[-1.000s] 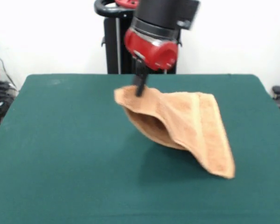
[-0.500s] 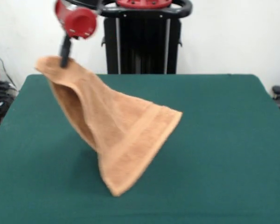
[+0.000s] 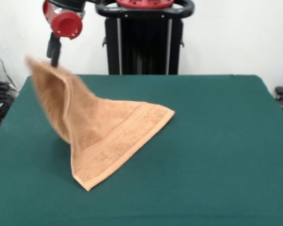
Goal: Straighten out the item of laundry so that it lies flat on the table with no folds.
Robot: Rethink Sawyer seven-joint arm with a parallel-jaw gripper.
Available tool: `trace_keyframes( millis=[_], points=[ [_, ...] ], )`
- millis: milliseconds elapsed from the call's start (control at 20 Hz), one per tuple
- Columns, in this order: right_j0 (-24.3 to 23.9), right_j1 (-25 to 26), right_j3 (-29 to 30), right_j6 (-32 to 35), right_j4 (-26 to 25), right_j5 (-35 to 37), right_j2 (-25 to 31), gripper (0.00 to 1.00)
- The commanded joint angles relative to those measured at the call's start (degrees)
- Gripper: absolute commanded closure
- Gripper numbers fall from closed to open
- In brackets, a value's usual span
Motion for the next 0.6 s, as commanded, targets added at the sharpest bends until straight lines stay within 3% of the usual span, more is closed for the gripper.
trace_keyframes(
  millis=[50,350,600],
  points=[
    [1.44,1.49,8.86,-6.30,0.24,-3.81,9.62,0.00],
    [5.62,2.56,6.59,-1.42,-0.18,-4.01,6.54,0.00],
    [7.62,3.59,5.54,3.16,1.20,-8.99,5.33,0.00]
  ],
)
